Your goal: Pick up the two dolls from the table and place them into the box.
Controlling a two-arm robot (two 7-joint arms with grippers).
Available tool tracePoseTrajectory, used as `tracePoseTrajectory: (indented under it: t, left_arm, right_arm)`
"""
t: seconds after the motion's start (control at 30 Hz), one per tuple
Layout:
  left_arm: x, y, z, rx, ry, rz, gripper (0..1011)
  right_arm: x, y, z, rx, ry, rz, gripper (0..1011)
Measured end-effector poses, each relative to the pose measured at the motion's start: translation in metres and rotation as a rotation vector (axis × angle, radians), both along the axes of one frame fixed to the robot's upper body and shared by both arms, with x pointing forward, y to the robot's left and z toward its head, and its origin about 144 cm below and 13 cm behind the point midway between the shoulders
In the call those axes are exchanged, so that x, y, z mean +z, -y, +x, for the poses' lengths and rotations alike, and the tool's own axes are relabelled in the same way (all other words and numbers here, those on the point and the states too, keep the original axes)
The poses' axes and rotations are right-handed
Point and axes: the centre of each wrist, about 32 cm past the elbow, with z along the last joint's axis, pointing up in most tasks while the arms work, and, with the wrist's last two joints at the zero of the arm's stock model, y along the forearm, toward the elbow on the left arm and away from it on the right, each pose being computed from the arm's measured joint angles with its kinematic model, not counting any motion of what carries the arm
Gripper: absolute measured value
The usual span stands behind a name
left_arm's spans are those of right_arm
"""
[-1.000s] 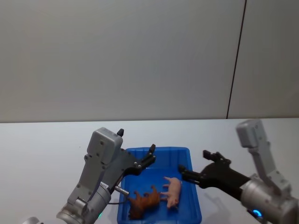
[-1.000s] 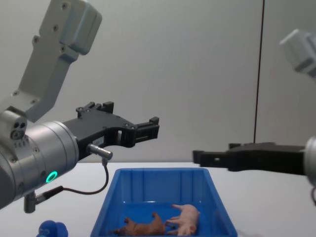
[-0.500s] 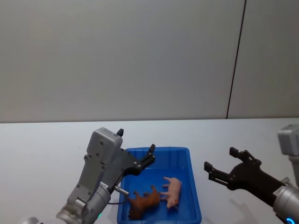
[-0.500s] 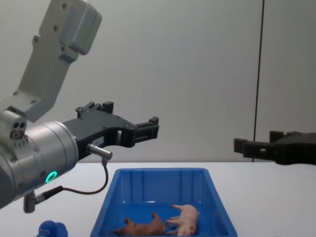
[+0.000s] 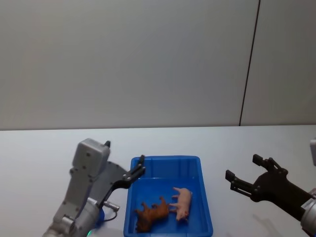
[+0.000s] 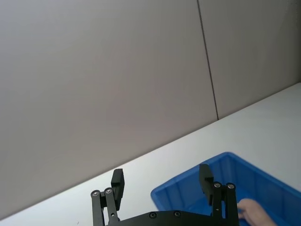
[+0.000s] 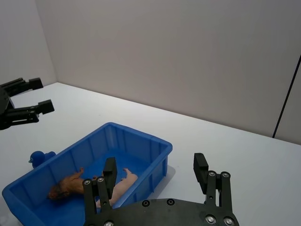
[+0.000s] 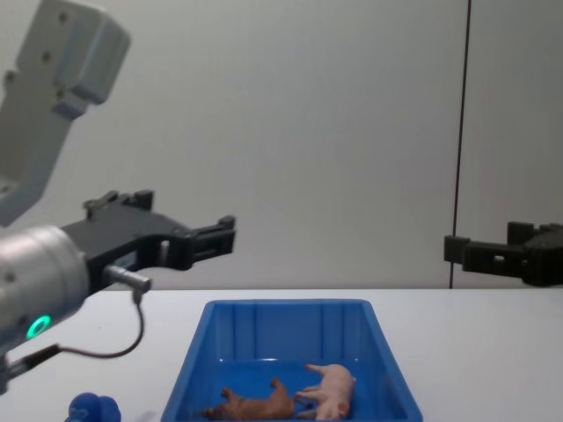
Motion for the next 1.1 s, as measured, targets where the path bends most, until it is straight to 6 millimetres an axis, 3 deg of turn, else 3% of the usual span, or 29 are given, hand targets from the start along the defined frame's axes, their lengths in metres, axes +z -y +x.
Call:
tracePoseTrajectory:
  t: [0.53,1.1]
  left_arm:
    - [-0.032,-0.026,-0.027,0.112,-0.131,-0.047,1001]
    - [-0.066,-0.041,-0.034,0.138,-0.246,-0.052,1001]
  right_arm:
    - [0.001,0.004,-0.003,-0.003,0.012,0.003,1001]
    - [0.001,0.006,-0.004,-0.004,0.015,0.003,1001]
